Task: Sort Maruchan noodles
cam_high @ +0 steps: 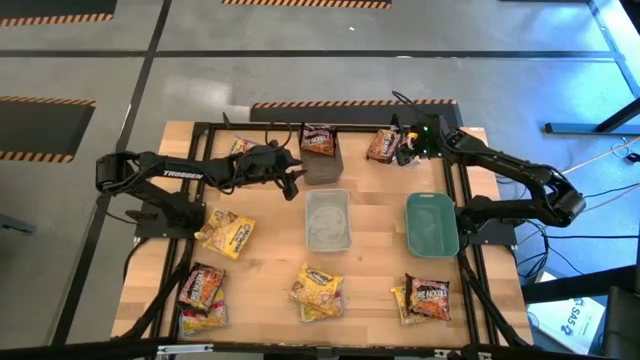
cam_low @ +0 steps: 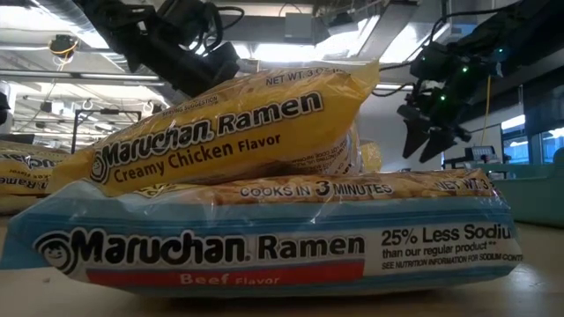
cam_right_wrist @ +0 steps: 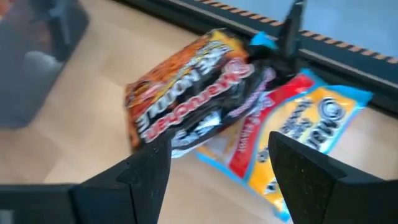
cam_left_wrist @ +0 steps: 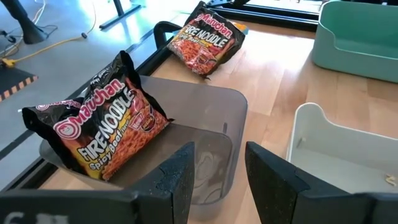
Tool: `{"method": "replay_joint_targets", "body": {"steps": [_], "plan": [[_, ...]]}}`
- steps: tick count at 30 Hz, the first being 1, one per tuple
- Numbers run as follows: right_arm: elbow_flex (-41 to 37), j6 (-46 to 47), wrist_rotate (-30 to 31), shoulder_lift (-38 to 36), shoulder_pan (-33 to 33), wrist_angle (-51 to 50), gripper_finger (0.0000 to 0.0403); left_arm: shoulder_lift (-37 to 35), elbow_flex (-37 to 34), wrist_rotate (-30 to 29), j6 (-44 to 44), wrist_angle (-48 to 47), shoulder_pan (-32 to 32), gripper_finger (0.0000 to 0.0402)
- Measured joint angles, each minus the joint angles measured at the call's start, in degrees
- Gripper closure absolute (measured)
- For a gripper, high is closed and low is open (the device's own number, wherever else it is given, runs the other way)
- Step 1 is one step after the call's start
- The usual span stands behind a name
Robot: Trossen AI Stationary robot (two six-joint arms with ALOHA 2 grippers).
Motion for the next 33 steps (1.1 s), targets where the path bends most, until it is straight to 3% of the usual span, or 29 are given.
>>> {"method": "replay_joint_targets", "body": {"steps": [7, 25, 33], "plan": [[-5.06, 1.56, -8.19, 0.00, 0.03, 7.78, 0.0150, 0.00, 0.02, 0.00, -0.51, 0.00, -0.42, 0.0266], [-5.86, 4.90, -5.83, 0.02, 0.07, 11.50, 0.0150, 0.04, 0.02, -0.15, -0.65, 1.02, -0.55, 0.0266], [-5.84, 14.45, -4.91, 1.66, -0.03, 11.50, 0.0150, 0.04, 0.02, 0.00, -1.10, 1.37, -0.90, 0.0266]]}}
